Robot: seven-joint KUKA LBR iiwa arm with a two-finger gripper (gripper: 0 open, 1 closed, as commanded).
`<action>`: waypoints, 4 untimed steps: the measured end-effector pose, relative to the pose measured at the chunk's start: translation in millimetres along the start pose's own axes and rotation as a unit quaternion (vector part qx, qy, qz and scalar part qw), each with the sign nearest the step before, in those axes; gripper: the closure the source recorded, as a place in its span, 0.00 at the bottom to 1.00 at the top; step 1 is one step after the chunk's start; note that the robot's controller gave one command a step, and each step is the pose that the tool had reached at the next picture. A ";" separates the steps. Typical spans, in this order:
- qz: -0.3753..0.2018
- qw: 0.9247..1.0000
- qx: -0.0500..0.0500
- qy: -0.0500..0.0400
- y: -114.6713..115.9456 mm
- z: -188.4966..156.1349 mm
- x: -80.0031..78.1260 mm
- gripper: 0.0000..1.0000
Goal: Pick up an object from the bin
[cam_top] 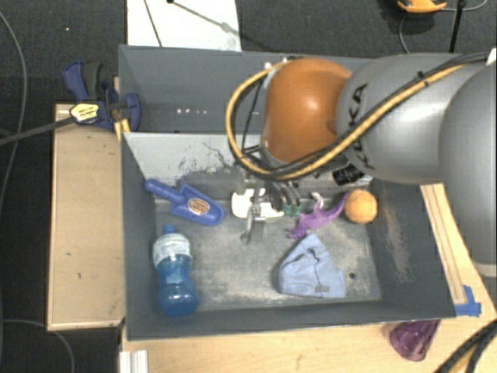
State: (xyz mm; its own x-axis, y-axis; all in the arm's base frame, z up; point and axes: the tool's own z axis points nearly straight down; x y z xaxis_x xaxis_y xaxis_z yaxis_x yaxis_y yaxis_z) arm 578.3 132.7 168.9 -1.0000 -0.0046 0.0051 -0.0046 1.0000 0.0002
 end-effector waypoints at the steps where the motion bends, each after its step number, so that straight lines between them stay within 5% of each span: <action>1: 0.001 1.000 -0.001 -0.004 -0.6 -4.8 -1.7 0.00; 3: -0.043 0.999 0.000 -0.003 1.5 -108.2 2.8 0.00; 4: -0.025 1.000 -0.001 -0.006 4.9 -139.3 -8.8 0.00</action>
Offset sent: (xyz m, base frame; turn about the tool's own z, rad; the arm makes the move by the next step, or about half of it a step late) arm -0.0201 0.0193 0.2137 -0.2046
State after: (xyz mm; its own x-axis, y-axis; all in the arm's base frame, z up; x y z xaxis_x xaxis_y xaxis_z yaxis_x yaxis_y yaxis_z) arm 587.8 137.6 308.2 -0.9984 -0.0554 -0.0065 -0.0554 0.9985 0.0018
